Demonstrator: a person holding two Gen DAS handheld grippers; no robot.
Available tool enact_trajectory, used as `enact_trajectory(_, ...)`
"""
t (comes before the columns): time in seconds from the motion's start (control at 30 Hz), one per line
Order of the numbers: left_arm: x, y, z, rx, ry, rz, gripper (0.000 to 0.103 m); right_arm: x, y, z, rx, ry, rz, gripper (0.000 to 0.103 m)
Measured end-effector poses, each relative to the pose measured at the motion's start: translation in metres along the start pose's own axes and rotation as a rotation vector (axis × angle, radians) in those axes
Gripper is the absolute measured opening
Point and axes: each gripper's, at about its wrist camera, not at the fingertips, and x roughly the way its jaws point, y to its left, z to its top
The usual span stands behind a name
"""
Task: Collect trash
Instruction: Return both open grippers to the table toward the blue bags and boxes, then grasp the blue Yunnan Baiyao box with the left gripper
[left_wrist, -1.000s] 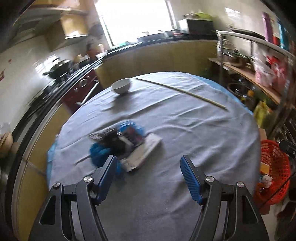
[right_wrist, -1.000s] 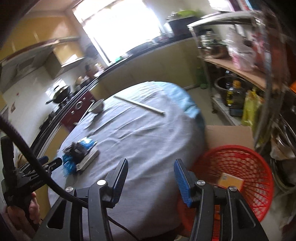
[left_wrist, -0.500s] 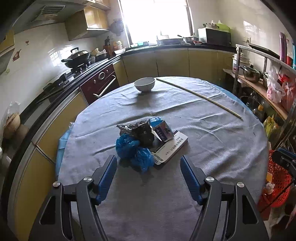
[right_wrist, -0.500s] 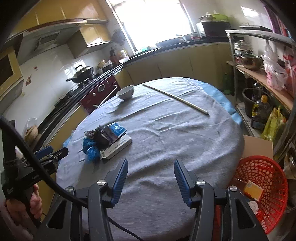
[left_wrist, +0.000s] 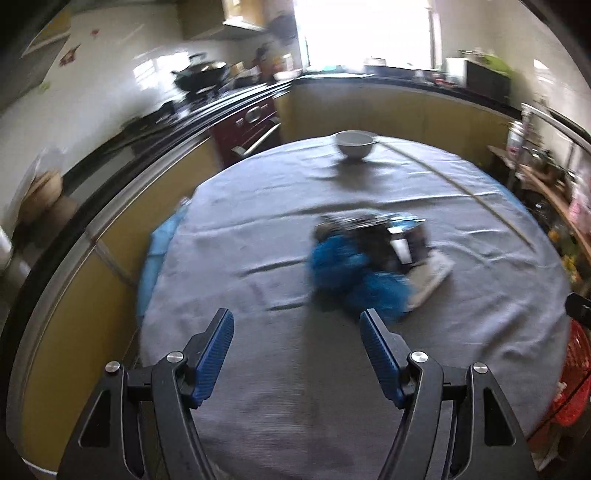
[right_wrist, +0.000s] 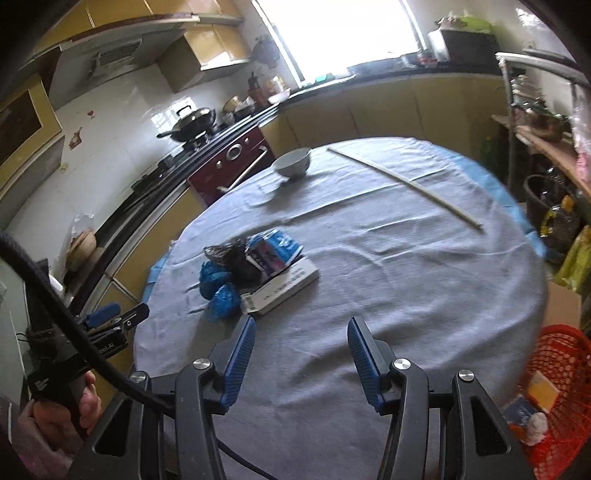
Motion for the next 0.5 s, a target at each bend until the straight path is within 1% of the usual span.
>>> enact_trajectory(0.13, 0.018, 0.031, -0.001, -0.056, 0.038, 0.016, 0.072, 0.036, 0.009, 0.009, 0.01, 0.061, 0.03, 0.056)
enact_trajectory(0.2, 0.026, 0.039, 0.002, -0.087, 0.057, -0.02, 0.072, 0.055, 0.01, 0.013, 0.036, 0.098, 0.048, 0.056)
enact_trajectory(0.3, 0.034, 0.039, 0.008, -0.106, 0.071, -0.09, 0.072, 0.085, 0.01, 0.019, 0.07, 0.141, 0.05, 0.057)
enact_trajectory(0.43, 0.05, 0.035, 0.022, -0.096, 0.061, -0.161, 0.072, 0.135, 0.008, 0.032, 0.13, 0.235, 0.059, 0.057)
enact_trajectory(0.5, 0.066, 0.035, 0.032, -0.086, 0.077, -0.196, 0.072, 0.156, 0.009, 0.039, 0.154, 0.273, 0.06, 0.057)
